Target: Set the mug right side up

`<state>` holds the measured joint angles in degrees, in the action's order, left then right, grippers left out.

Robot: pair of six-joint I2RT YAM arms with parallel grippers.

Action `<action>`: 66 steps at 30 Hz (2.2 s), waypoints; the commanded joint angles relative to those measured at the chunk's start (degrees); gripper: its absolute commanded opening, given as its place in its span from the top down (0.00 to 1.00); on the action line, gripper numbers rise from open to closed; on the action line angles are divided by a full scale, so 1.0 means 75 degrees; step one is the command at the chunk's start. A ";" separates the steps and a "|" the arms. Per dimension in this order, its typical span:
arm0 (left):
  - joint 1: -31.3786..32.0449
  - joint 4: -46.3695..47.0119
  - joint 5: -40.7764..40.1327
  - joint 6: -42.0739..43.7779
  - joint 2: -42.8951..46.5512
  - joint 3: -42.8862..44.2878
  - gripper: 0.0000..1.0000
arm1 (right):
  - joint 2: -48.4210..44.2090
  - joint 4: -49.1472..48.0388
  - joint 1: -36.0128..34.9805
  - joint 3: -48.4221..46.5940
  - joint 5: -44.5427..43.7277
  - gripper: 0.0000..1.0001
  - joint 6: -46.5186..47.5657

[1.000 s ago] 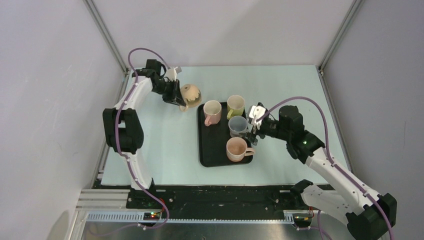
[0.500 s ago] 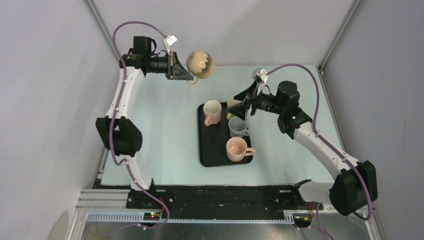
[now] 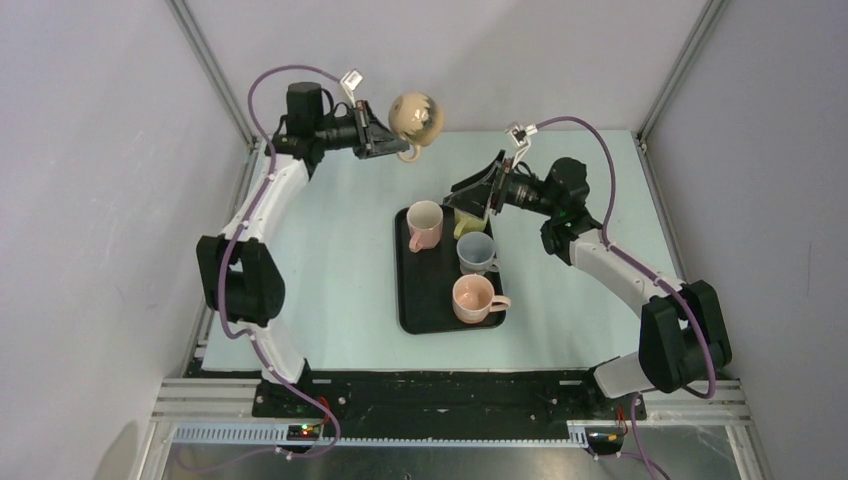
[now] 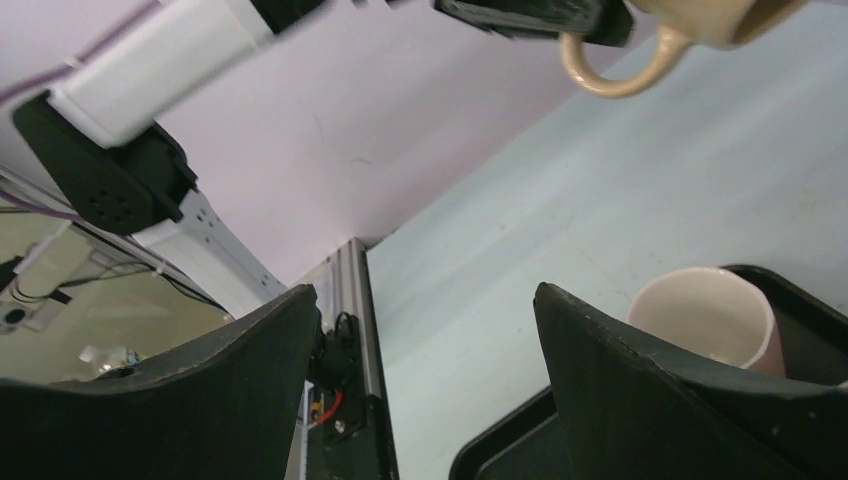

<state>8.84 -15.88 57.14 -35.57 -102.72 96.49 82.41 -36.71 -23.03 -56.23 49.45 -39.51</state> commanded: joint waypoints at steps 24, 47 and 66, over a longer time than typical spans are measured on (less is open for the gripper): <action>0.1187 0.8785 -0.0049 -0.4910 0.1978 -0.3339 1.00 | -0.0088 -0.2660 0.0340 0.0404 -0.0336 0.16 -0.2034; 0.2046 0.8785 -0.0031 -0.4545 0.1715 -0.3581 1.00 | -0.0030 -0.3232 0.0252 0.0454 -0.0087 0.31 -0.2317; 0.2155 0.8174 0.0223 -0.3682 0.1667 -0.3865 1.00 | -0.0056 -0.3475 0.0405 0.0454 -0.0193 0.93 -0.2773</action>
<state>24.47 45.25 58.28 -67.33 -91.24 67.26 83.02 -57.65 -20.43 -52.14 49.19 -60.29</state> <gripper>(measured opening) 0.142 0.263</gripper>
